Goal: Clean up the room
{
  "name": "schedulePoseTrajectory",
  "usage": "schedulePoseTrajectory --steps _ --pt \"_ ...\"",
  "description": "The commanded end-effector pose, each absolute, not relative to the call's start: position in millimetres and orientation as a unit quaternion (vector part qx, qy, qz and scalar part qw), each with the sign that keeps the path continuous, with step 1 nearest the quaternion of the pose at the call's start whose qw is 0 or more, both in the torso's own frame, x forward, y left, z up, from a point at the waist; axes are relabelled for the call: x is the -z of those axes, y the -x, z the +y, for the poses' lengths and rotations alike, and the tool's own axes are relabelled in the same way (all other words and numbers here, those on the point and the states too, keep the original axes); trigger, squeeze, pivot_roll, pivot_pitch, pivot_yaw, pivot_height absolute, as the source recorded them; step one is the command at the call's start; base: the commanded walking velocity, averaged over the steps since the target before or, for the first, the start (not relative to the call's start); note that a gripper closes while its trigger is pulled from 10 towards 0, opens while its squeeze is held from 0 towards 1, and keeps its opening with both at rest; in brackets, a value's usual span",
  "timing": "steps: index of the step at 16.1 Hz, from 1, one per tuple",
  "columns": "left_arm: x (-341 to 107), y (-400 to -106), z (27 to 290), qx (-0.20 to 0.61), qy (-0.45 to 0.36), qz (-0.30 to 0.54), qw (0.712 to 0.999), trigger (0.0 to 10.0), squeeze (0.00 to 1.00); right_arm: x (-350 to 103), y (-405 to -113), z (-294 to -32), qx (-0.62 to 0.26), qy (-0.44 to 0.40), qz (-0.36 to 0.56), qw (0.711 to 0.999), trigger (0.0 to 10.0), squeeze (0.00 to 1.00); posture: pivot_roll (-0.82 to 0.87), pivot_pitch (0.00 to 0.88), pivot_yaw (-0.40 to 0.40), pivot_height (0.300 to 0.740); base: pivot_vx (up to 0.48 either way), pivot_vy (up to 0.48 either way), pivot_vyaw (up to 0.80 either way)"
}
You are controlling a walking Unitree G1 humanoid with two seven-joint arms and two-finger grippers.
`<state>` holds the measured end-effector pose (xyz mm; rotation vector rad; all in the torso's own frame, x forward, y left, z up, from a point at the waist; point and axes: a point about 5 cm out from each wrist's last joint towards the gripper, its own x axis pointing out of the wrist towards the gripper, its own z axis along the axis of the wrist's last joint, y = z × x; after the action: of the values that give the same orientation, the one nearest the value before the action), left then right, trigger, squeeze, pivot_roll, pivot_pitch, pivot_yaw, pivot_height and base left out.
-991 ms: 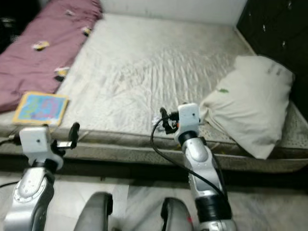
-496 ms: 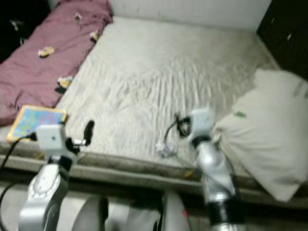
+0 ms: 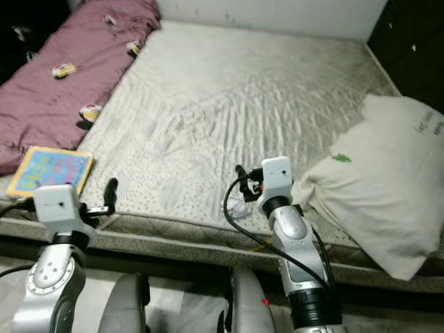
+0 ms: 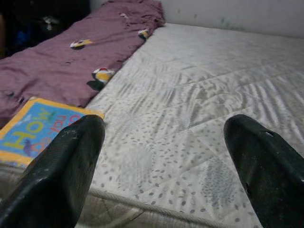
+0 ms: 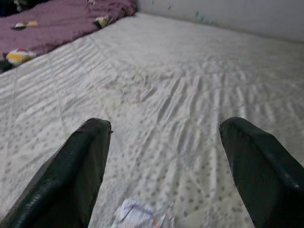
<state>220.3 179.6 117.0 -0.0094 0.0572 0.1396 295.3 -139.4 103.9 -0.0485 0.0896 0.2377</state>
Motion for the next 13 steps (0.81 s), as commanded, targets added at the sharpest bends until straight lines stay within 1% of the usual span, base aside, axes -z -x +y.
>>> schedulePoseTrajectory --steps 1,2,4,5,9,13 --pt "-119 -213 183 -0.084 -0.001 0.036 0.996 10.0 0.0 -103 -295 -132 -0.137 0.02 0.056 0.989 10.0 0.0 0.14 0.125 -0.072 0.547 0.0 0.0 0.0" --pt "-120 -210 184 -0.086 -0.004 0.039 0.996 10.0 0.0 -101 -297 -128 -0.144 0.017 0.064 0.987 10.0 0.0 0.15 0.136 -0.07 0.537 0.0 0.0 0.0" --pt "-121 -203 186 -0.096 -0.005 0.05 0.994 10.0 0.0 -100 -302 -122 -0.152 0.017 0.071 0.986 10.0 0.0 0.16 0.15 -0.07 0.537 0.0 0.0 0.0" --pt "-122 -202 186 -0.097 -0.004 0.05 0.994 10.0 0.0 -101 -303 -121 -0.152 0.018 0.071 0.986 10.0 0.0 0.17 0.179 -0.066 0.537 0.0 0.0 0.0" --pt "-129 -194 185 -0.109 0.004 0.053 0.993 10.0 0.0 -99 -319 -112 -0.165 0.018 0.064 0.984 10.0 0.0 0.2 0.201 -0.066 0.537 0.0 0.0 0.0" --pt "-135 -176 190 -0.124 -0.009 0.066 0.99 10.0 0.0 -99 -330 -84 -0.186 0.005 0.049 0.981 10.0 0.0 0.26 0.245 -0.051 0.537 0.0 0.0 0.0"
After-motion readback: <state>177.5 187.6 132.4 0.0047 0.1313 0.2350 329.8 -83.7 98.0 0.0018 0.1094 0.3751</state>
